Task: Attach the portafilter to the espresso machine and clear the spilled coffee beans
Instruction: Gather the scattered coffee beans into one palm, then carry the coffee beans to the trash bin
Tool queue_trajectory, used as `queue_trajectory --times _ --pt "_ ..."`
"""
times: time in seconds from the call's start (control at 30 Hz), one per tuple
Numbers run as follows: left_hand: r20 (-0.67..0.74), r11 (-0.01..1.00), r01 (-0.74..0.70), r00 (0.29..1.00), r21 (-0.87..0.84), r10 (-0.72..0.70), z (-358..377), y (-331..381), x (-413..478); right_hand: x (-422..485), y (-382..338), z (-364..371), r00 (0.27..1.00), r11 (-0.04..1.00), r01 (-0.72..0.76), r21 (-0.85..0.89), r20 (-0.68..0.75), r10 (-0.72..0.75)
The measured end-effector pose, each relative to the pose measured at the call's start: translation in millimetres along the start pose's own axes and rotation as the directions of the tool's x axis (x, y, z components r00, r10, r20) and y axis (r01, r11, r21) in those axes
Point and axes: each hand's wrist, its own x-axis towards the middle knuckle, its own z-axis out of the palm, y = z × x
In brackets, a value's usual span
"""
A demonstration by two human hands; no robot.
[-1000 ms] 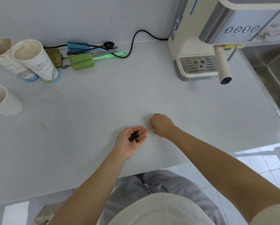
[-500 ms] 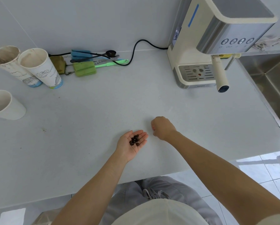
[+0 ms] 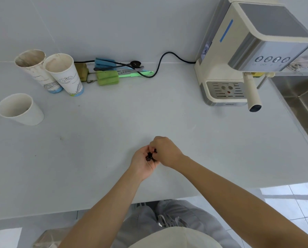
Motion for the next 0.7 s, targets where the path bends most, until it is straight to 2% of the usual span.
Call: queue_trajectory --times 0.27,0.37,0.47,0.57,0.7 --pt "-0.05 0.989 -0.11 0.993 -0.104 0.105 -27.4 11.3 -24.8 -1.4 -27.9 18.9 0.991 0.99 0.132 0.054 -0.019 -0.132" --pt "-0.104 0.968 -0.209 0.975 -0.142 0.195 -40.8 16.5 -36.5 -2.5 -37.5 31.1 0.968 0.963 0.248 0.103 -0.066 -0.242" --pt "-0.135 0.897 -0.33 0.943 -0.293 0.303 -54.7 18.4 -51.5 -1.1 -47.8 40.2 0.945 0.923 0.324 0.208 -0.11 -0.307" --pt "-0.221 0.78 -0.483 0.876 -0.399 0.429 -68.2 14.1 -68.9 -2.4 -61.8 49.8 0.967 0.837 0.251 0.487 -0.089 -0.239" --pt "-0.363 0.573 -0.646 0.761 -0.505 0.538 -85.6 0.5 -94.6 -14.3 -87.1 74.6 0.983 0.596 0.039 0.802 0.076 -0.167"
